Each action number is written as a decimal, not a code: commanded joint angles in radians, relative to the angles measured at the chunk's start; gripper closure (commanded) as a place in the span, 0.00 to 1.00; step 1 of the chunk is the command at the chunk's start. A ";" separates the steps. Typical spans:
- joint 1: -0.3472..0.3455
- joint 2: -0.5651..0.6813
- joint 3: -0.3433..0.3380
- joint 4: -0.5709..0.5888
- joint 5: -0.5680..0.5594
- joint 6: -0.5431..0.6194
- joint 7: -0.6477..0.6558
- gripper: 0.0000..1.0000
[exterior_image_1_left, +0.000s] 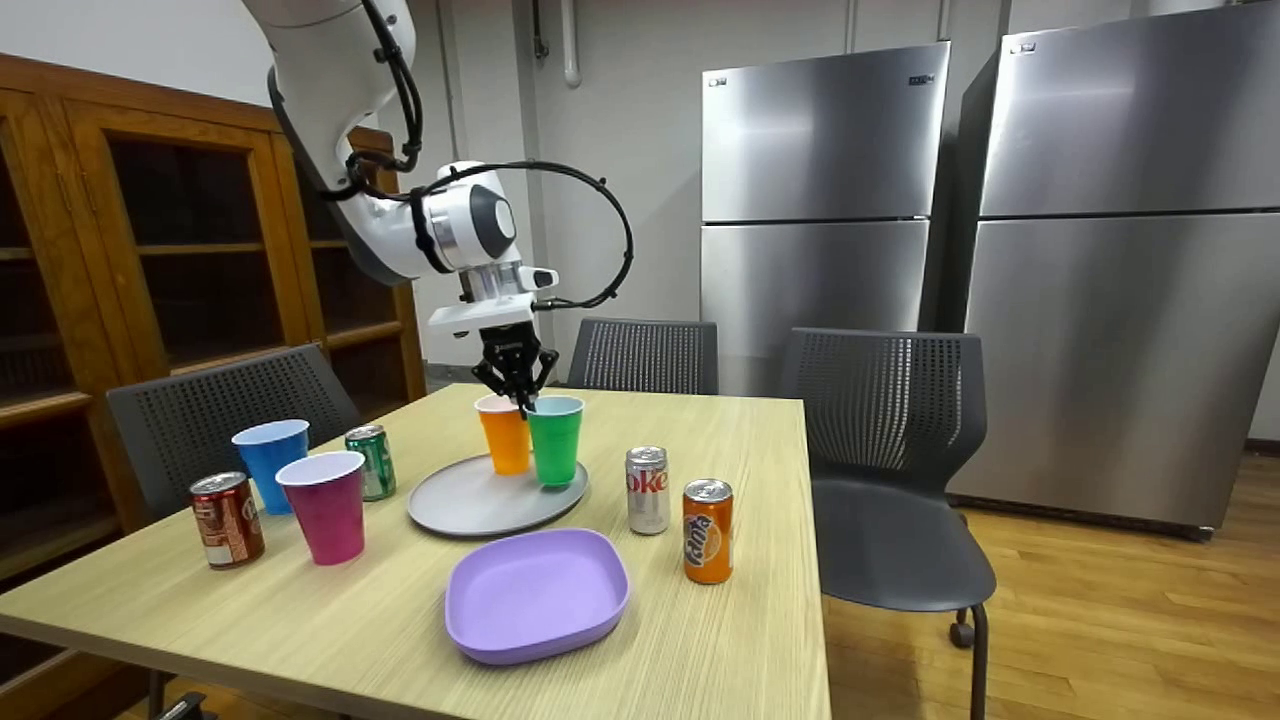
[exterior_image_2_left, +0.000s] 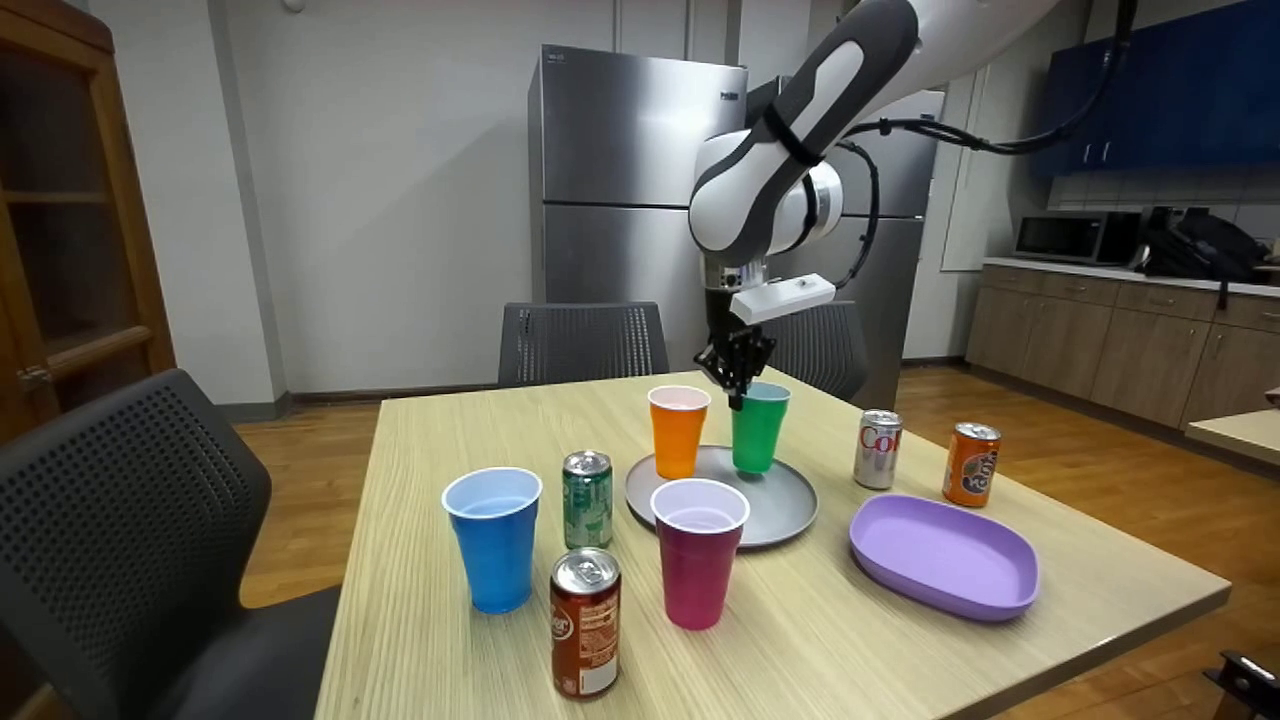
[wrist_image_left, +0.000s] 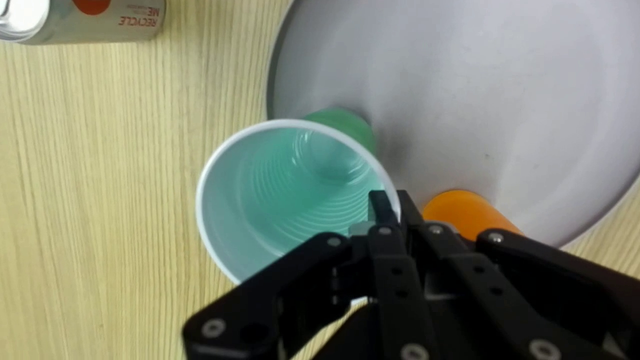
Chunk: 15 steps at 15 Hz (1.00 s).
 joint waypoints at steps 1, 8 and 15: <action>0.011 0.020 -0.009 0.056 0.026 -0.053 -0.042 0.99; 0.006 -0.018 -0.011 0.015 0.025 -0.029 -0.038 0.33; -0.007 -0.115 -0.028 -0.060 0.031 0.016 -0.022 0.00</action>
